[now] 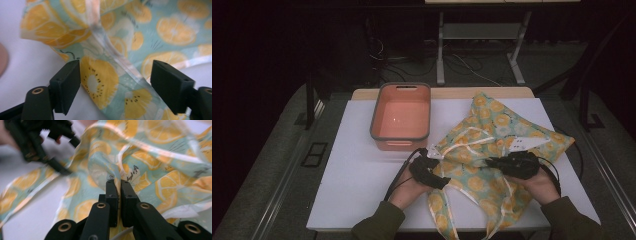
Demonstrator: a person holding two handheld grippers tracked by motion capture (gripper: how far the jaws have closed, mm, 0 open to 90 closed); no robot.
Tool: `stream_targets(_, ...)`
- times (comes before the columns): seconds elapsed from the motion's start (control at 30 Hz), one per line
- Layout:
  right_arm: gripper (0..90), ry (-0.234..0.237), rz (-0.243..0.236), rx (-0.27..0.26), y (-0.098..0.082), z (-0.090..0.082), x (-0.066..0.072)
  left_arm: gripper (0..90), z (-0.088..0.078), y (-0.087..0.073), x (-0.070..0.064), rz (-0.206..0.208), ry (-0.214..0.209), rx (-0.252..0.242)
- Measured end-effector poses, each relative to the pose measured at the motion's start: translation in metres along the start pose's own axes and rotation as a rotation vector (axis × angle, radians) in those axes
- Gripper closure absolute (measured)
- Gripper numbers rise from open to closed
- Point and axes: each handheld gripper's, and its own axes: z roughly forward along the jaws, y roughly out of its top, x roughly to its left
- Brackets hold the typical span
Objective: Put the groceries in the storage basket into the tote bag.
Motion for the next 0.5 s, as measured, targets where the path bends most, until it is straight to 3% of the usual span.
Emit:
stream_targets(0.17,79.3,0.027,-0.034,0.116,-0.013,0.018,0.005,65.5,-0.006,-0.004,0.006,0.001,0.011,-0.002)
stream_targets(0.27,65.3,0.01,-0.025,0.119,-0.014,0.019,0.006,87.6,-0.007,-0.005,0.011,-0.009,-0.023,0.002)
stream_targets(0.37,49.9,-0.01,-0.021,0.058,-0.007,0.003,0.012,88.9,-0.008,-0.006,0.012,-0.017,-0.038,0.003)
stream_targets(0.5,42.7,0.029,-0.04,0.035,-0.011,-0.014,0.034,88.9,-0.009,-0.006,0.013,-0.031,-0.049,0.004)
